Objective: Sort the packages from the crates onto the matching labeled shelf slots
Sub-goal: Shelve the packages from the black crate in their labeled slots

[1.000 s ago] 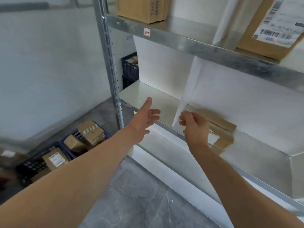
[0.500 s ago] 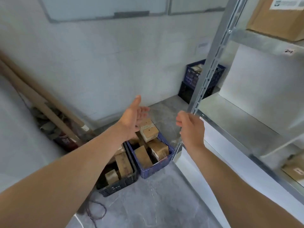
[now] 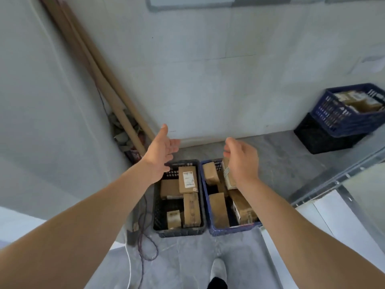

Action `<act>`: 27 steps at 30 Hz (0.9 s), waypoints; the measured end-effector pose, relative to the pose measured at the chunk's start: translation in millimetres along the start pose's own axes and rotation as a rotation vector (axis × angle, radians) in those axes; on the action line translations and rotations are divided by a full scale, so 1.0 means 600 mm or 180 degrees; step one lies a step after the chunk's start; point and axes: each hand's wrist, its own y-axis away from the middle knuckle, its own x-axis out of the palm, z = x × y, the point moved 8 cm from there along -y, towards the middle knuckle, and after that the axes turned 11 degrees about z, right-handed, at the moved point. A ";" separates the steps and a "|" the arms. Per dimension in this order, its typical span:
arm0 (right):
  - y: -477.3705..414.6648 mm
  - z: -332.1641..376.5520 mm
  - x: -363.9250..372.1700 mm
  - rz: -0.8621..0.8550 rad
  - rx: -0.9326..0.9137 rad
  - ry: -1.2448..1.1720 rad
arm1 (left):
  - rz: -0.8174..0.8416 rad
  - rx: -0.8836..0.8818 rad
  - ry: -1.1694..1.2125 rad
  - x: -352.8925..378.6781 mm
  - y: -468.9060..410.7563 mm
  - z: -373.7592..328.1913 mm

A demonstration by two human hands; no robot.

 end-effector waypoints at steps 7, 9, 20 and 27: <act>-0.130 -0.028 0.075 0.0653 -0.0035 0.0610 | -0.0404 -0.0188 0.0446 -0.063 -0.058 0.038; -0.146 -0.048 0.093 0.0666 0.0091 0.0584 | -0.0448 -0.0280 0.0538 -0.075 -0.071 0.055; -0.221 -0.156 0.197 0.0738 0.0605 0.0599 | -0.0314 -0.0630 0.0760 -0.170 -0.202 0.112; -0.274 -0.257 0.259 0.0518 0.1053 0.0384 | -0.0170 -0.0894 0.0637 -0.205 -0.300 0.164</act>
